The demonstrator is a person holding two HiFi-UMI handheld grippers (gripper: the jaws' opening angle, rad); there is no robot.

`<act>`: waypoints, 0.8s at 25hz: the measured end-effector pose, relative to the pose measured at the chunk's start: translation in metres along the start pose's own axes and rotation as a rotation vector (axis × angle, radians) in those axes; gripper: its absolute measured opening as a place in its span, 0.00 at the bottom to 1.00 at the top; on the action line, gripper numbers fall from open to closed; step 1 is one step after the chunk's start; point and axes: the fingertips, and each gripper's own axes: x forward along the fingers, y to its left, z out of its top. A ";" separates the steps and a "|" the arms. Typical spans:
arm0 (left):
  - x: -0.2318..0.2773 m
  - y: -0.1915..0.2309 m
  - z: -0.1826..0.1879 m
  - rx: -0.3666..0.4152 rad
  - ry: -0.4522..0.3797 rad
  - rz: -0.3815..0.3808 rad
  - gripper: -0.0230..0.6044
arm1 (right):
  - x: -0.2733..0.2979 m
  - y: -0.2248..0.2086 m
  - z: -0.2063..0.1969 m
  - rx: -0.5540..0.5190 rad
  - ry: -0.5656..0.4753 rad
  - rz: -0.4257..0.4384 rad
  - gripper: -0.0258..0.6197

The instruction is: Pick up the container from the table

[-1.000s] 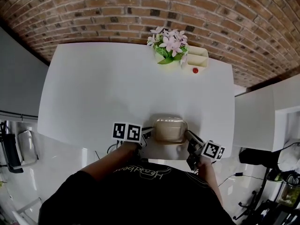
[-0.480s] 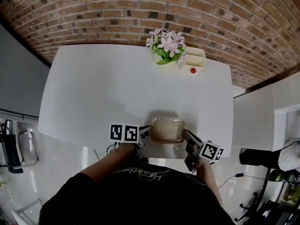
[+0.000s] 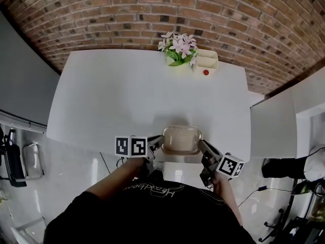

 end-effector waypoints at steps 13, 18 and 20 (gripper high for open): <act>-0.064 -0.039 -0.045 0.082 -0.117 -0.030 0.11 | -0.059 0.063 -0.033 -0.096 -0.057 0.069 0.13; -0.089 -0.053 -0.066 0.118 -0.160 -0.040 0.11 | -0.084 0.085 -0.049 -0.118 -0.075 0.098 0.13; -0.098 -0.059 -0.075 0.128 -0.174 -0.050 0.11 | -0.095 0.094 -0.056 -0.129 -0.086 0.106 0.13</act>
